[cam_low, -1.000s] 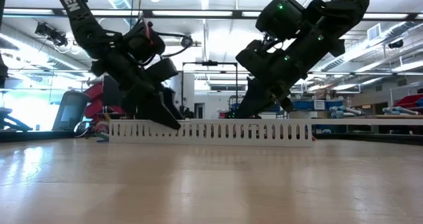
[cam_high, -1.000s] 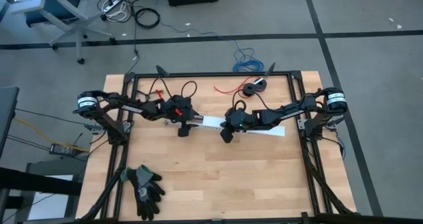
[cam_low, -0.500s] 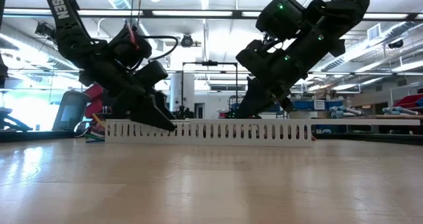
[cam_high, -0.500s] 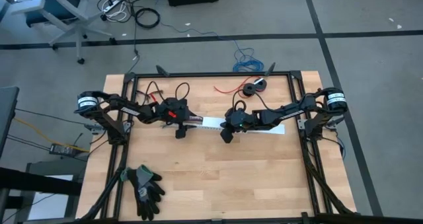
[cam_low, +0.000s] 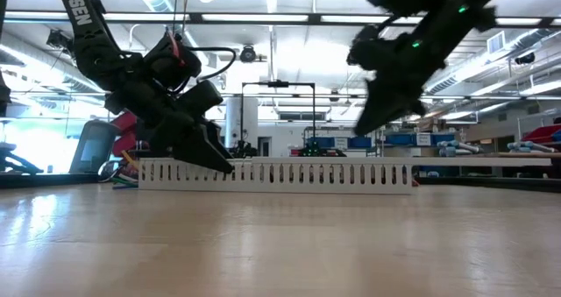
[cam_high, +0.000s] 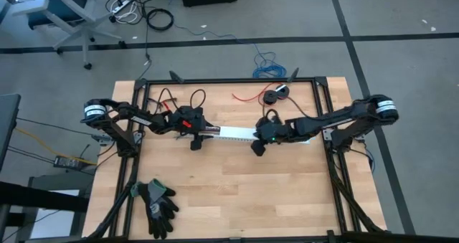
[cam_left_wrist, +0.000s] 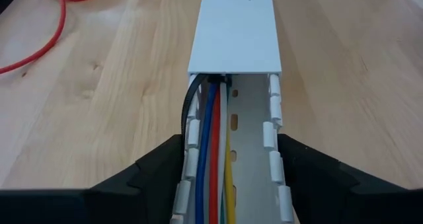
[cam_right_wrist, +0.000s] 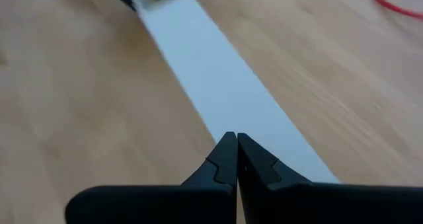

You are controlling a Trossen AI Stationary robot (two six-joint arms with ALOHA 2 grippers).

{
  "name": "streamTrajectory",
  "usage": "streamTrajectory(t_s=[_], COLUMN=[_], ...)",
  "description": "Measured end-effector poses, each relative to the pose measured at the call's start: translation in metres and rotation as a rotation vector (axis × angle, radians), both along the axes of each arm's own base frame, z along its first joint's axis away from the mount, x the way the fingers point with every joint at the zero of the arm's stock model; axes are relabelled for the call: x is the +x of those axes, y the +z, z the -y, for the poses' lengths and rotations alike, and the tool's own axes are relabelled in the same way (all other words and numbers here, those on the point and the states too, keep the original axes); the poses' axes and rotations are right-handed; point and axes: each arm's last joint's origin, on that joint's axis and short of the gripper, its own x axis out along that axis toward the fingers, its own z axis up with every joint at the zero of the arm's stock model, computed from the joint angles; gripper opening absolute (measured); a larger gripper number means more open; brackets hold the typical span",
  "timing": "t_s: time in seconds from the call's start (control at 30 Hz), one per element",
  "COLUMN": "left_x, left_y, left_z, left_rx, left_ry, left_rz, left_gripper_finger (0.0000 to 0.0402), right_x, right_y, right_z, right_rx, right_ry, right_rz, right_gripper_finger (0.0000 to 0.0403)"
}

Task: Ziptie cables
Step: Close the white cable duct cover

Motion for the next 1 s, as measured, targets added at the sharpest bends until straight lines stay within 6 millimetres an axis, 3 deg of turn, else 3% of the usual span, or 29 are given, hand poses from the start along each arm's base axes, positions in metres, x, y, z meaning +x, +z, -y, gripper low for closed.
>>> streamTrajectory(t_s=[0.13, 0.27, 0.4, 0.5, 0.67, 0.8, 1.0], left_x=[0.000, 0.000, 0.000, 0.000, 0.001, 0.002, 0.004], left_y=[0.000, 0.000, 0.000, 0.000, 0.000, 0.001, 0.002], left_z=[0.000, 0.000, 0.000, 0.000, 0.001, 0.004, 0.008], left_rx=[-0.010, -0.009, -0.009, -0.008, -0.013, -0.034, -0.059], left_ry=[0.007, 0.007, 0.007, 0.008, 0.012, 0.021, 0.027], left_rz=[0.000, 0.001, 0.003, 0.003, 0.006, 0.012, 0.036], left_gripper_finger=[0.0244, 0.0244, 0.0244, 0.0244, 0.0244, 0.0244, 0.0247], right_x=[-0.021, -0.026, -0.013, 0.006, 0.046, 0.052, 0.048], right_y=[0.012, 0.011, -0.004, -0.024, -0.049, -0.055, -0.049], right_z=[-0.007, -0.008, 0.000, 0.009, 0.024, 0.029, 0.026], right_rx=[0.027, 0.041, 0.049, 0.080, 0.086, 0.068, 0.059], right_ry=[-0.071, -0.109, -0.137, -0.115, 0.011, 0.030, 0.062], right_rz=[-0.043, -0.070, -0.089, -0.069, 0.117, 0.155, 0.131], right_gripper_finger=[0.0000, 0.0000, 0.0000, 0.0000, 0.0000, 0.0000, 0.0000])
